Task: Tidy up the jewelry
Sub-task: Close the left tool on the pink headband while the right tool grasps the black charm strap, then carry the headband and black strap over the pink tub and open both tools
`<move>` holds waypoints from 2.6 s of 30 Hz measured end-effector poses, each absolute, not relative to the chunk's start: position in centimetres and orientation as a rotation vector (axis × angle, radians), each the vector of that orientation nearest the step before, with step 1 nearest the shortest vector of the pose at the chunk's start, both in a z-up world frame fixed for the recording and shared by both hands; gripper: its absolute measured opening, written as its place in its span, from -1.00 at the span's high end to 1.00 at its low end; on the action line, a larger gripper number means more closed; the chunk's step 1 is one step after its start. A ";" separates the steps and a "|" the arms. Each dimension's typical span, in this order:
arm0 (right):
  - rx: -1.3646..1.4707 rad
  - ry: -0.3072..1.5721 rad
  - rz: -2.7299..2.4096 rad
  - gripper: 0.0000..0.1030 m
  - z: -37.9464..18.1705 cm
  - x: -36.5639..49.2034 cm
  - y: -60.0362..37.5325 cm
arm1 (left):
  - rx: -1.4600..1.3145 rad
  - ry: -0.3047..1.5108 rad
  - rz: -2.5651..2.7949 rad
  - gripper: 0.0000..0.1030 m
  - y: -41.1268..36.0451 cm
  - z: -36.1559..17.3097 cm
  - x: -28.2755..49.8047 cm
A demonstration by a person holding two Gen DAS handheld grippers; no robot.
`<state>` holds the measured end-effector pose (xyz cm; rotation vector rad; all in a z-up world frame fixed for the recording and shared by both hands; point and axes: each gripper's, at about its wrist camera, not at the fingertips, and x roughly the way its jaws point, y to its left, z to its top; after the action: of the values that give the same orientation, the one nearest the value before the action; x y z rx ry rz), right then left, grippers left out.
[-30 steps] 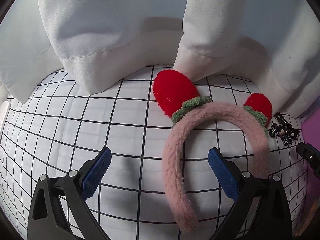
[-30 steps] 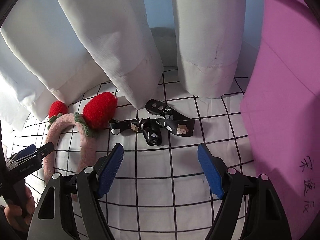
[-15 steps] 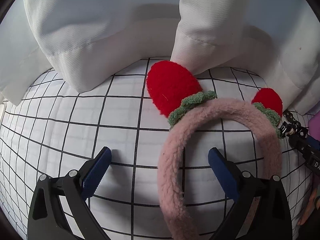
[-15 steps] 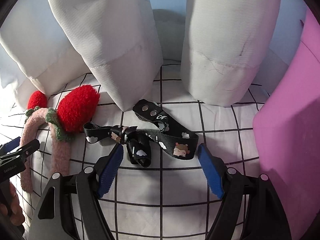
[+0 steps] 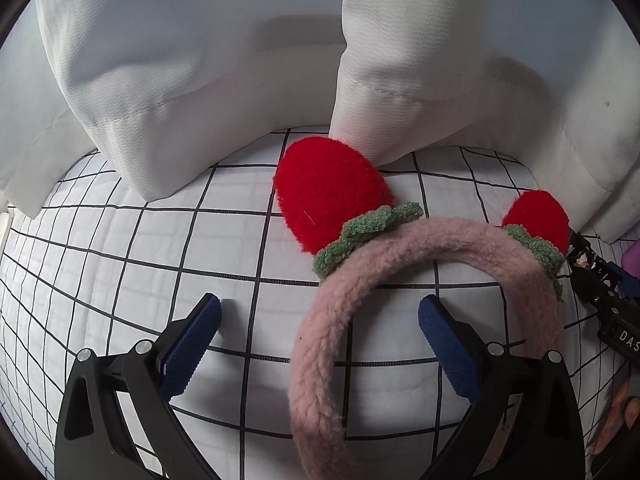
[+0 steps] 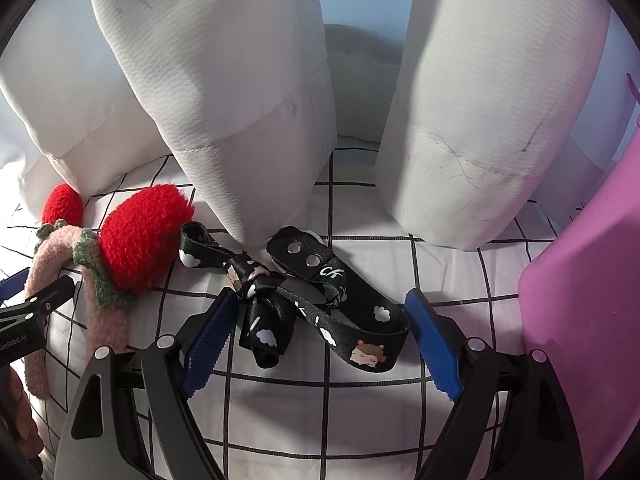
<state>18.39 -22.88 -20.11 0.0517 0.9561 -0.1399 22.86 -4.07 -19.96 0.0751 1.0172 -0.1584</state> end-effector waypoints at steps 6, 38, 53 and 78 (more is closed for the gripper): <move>0.039 0.953 -0.118 -0.20 -19.7 17.4 -22.8 | 0.087 0.985 -0.188 0.03 -5.0 -19.4 21.2; 0.149 0.820 -0.018 0.70 -11.8 6.7 -19.0 | 0.006 0.898 -0.256 0.82 0.0 -13.1 13.8; 0.127 0.649 -0.036 0.70 -2.3 -1.0 -18.9 | 0.014 0.750 -0.320 0.81 0.4 -3.9 9.2; 0.240 0.531 -0.417 0.70 3.6 -14.7 -37.1 | 0.153 0.661 -0.743 0.80 -23.4 3.1 3.9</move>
<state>-14.68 -37.11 3.58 0.2400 0.5308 -0.4167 3.87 -23.41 3.14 0.1526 0.6611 -0.7433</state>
